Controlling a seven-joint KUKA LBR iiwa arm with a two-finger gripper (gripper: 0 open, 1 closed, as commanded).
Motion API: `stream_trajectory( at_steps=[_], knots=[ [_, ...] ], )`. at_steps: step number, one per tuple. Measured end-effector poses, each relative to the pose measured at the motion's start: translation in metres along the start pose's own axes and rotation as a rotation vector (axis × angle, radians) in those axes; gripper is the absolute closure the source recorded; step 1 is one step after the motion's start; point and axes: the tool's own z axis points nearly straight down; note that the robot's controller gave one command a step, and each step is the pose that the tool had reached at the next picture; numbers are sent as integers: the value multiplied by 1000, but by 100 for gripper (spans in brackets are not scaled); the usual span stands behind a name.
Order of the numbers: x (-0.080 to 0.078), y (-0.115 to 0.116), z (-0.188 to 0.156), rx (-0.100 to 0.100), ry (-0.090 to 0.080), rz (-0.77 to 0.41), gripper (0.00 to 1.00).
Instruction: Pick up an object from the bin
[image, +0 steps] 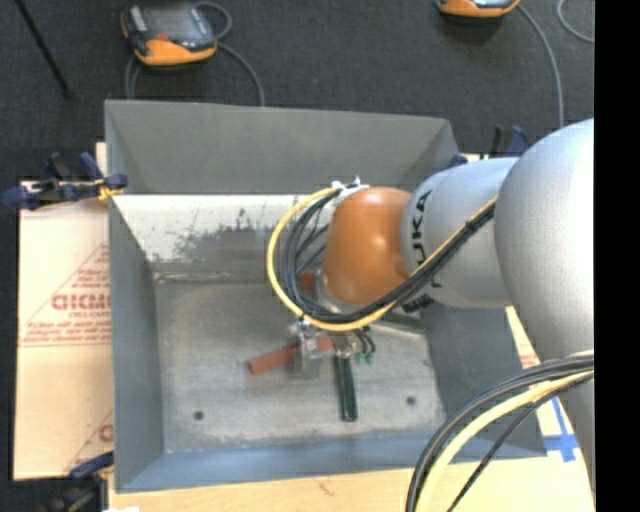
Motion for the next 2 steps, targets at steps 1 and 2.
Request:
stream_trajectory(
  at_steps=[1,2],
  knots=[
    [0,0,-39,1,11,-12,100],
    [-1,-1,-84,2,-4,-69,100]
  ],
)
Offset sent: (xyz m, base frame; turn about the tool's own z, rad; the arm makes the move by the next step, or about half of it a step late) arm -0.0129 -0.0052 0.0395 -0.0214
